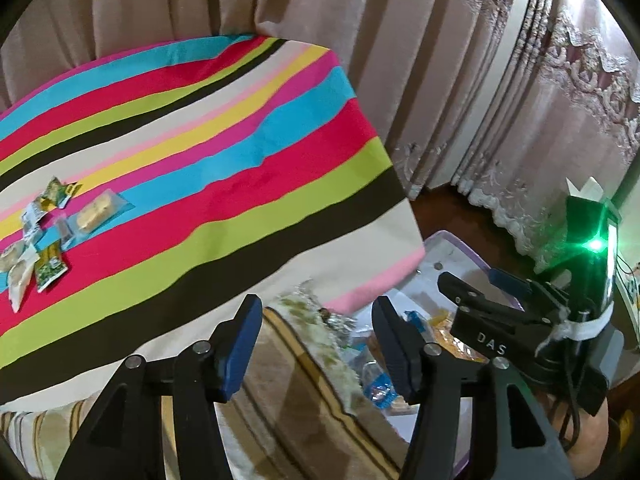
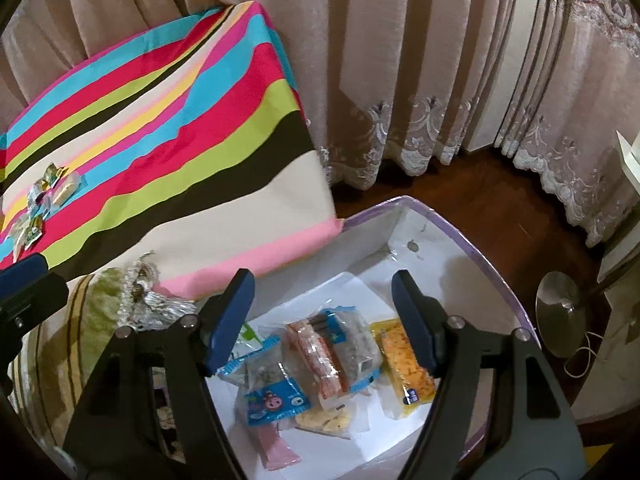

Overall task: Organize snacks
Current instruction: 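Move both open tools back over the snacks on the bed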

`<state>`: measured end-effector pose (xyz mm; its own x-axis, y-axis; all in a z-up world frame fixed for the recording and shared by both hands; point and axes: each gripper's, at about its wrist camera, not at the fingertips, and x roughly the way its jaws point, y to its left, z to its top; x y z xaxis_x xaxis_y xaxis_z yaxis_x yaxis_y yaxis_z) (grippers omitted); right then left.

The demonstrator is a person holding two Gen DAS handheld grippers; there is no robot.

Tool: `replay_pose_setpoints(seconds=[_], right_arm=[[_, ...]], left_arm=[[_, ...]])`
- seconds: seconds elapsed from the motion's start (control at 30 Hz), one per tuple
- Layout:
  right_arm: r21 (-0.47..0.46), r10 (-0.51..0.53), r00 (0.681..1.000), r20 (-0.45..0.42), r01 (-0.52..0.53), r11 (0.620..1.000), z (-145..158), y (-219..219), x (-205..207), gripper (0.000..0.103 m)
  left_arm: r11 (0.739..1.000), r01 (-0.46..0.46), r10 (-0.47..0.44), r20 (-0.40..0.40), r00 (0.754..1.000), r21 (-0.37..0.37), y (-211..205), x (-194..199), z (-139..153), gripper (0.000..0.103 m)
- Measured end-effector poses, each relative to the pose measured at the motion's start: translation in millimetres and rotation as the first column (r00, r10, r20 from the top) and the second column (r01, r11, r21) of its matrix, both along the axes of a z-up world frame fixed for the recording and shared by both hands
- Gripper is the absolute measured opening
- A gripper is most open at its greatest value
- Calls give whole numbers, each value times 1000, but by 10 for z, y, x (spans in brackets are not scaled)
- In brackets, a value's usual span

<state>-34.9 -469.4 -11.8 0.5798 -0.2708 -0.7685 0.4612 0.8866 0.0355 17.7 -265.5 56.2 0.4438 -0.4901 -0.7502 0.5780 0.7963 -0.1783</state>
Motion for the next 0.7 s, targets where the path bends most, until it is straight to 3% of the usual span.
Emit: replay_pose_setpoints(seconds=[0.43,0.7], right_arm=[[0,108,994,10,-108,994,114,443,282,74],[10,200,980,24,-200,980,207,810,520,79]], left_arm=[[988,-152,152,-16,988,-25,493,366,-17,58],[955,-293,290,-64,955,-46,1084,712,-113,58]])
